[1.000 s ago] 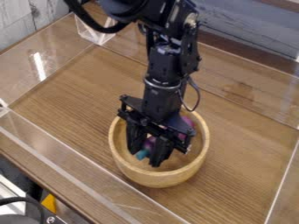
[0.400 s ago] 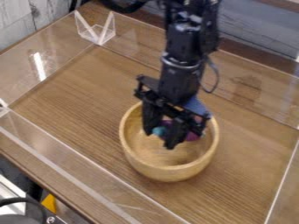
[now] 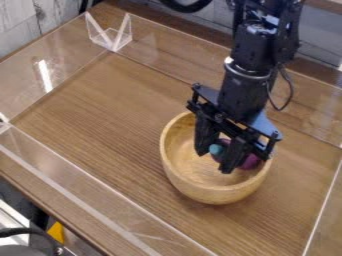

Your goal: Remove the purple eggplant from inside the brown bowl and put it on the table

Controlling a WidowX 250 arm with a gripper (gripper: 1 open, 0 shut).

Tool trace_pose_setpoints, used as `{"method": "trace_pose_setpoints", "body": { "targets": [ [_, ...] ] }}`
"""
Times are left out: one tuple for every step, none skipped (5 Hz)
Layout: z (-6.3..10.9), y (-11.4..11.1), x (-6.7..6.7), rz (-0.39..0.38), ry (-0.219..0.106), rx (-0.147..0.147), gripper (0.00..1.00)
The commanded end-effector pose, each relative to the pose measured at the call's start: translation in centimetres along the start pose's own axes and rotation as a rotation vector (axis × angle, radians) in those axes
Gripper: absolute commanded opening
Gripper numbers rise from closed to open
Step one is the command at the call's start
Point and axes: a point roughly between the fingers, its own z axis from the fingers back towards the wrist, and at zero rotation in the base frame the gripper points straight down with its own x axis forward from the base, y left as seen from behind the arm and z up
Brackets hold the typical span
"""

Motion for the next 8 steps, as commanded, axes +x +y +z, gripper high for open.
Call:
{"method": "trace_pose_setpoints", "body": {
  "targets": [
    [2.5,0.1,-0.3,-0.002,-0.083,0.002,0.00],
    [2.6,-0.3,-0.3,-0.014,-0.100,0.014,0.00],
    [2.8,-0.7,-0.4,-0.027,-0.113,0.020,0.00],
    [2.7,-0.2,-0.4,0.006,-0.133,0.014,0.00],
    [3.5,-0.8,-0.4,0.019,-0.157,0.011,0.00],
    [4.0,-1.1,-0.6,0.038,-0.172,0.008,0.00],
    [4.7,-1.0,-1.1,0.114,-0.183,-0.001,0.00],
    [5.0,0.0,-1.8,0.201,-0.179,-0.006,0.00]
  ]
}}
